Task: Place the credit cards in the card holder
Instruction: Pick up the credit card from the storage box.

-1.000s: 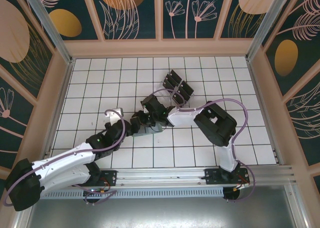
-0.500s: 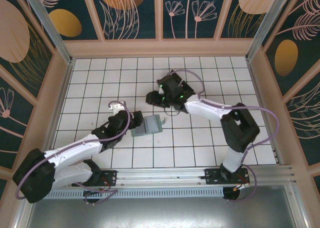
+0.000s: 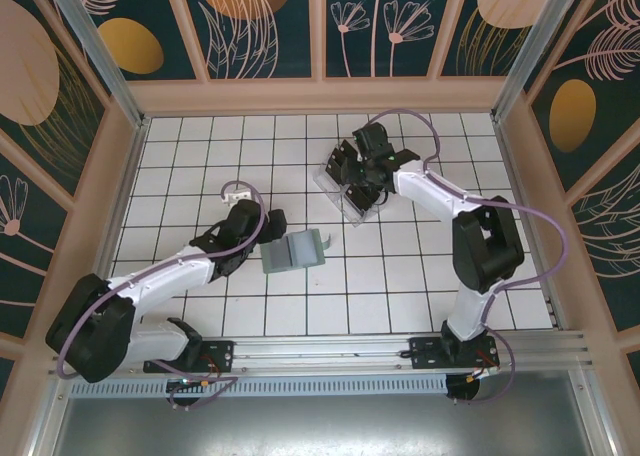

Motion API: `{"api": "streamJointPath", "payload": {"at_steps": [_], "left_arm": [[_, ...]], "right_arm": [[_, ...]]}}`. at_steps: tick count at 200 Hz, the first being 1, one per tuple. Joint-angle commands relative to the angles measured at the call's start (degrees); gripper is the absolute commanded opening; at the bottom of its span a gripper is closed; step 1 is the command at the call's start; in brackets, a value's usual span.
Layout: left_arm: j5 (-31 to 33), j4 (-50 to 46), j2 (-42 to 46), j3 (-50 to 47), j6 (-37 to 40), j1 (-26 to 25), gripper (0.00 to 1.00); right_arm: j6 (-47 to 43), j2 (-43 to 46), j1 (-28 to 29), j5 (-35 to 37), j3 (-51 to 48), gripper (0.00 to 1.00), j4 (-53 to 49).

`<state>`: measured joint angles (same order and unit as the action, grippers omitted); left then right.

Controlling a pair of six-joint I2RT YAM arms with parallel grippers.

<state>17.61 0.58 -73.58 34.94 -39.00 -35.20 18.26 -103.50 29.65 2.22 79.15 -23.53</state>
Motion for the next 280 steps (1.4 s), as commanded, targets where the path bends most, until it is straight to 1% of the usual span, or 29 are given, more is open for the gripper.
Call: {"api": "streamJointPath", "payload": {"at_steps": [1, 26, 82, 108, 112, 144, 168, 227, 280], "left_arm": [[-2.44, -1.23, -2.09, 2.4, 0.44, 1.27, 0.99], [-3.29, -1.59, -3.4, 3.13, -0.23, 2.18, 0.99], [-3.39, -2.63, -4.97, 4.0, -0.51, 2.33, 0.99], [-3.42, -2.46, -5.31, 3.9, -0.46, 2.34, 0.99], [-3.37, -2.45, -5.33, 3.94, -0.43, 2.33, 0.99], [-3.6, -2.08, -5.58, 3.91, -0.28, 2.33, 0.99], [-3.8, -1.66, -5.59, 3.44, -0.29, 2.37, 0.99], [-4.02, -0.76, -5.7, 2.37, -0.03, 2.33, 0.99], [-4.6, 0.04, -6.38, 2.12, -0.19, 2.38, 0.99]], "right_arm": [[-5.34, -2.01, -0.12, 4.23, 1.7, 0.35, -3.89], [-6.95, -2.92, -0.02, 4.47, 1.28, 0.33, -3.42], [-8.59, -3.19, 0.4, 5.53, -1.53, 0.32, -2.75], [-9.45, -2.18, 1.38, 8.92, -2.2, 0.32, -3.53], [-9.54, -2.15, 2.55, 9.63, -2.17, 0.32, -3.69], [-10.78, -2.53, 5.79, 15.38, -0.93, 0.32, -5.43], [-11.06, -3.51, 6.98, 17.03, 0.15, 0.32, -6.58], [-11.72, -3.47, 7.09, 19.33, 1.39, 0.32, -6.67], [-12.64, -6.06, 6.41, 20.17, 2.19, 0.33, -6.97]]}}
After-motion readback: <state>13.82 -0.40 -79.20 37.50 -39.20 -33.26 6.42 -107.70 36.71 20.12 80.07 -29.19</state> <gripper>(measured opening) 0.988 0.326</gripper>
